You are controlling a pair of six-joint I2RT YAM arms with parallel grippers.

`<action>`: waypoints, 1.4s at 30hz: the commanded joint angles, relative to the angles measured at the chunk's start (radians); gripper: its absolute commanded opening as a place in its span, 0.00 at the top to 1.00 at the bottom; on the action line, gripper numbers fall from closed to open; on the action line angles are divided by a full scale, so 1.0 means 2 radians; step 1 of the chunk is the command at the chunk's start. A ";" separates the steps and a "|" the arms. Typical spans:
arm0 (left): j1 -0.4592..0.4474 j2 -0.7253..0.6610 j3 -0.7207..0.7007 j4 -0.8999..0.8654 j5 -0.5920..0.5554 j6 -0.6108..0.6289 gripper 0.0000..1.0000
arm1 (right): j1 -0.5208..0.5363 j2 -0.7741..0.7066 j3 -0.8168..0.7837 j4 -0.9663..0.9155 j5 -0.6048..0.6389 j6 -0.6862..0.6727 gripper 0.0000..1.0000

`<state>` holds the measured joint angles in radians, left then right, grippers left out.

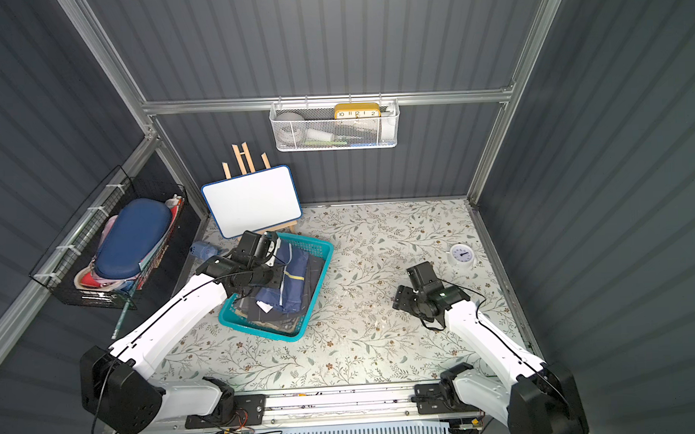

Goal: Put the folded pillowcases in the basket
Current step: Place the pillowcase in the basket, then move the basket to the center of the board.

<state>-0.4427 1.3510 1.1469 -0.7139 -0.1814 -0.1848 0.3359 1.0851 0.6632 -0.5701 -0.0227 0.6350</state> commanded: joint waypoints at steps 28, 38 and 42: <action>0.102 0.016 0.027 0.063 0.166 -0.017 0.27 | 0.002 -0.013 -0.008 -0.016 -0.001 -0.002 0.21; 0.135 0.105 -0.008 0.086 0.101 -0.030 0.31 | 0.001 -0.026 -0.019 -0.018 -0.002 0.000 0.21; 0.135 0.130 -0.005 0.107 0.126 -0.038 0.35 | 0.002 -0.023 -0.020 -0.015 -0.004 0.000 0.21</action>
<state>-0.1818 1.5764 1.1370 -0.5175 0.0601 -0.2337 0.3359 1.0405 0.6327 -0.5926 -0.0269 0.6350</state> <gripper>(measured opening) 0.658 0.794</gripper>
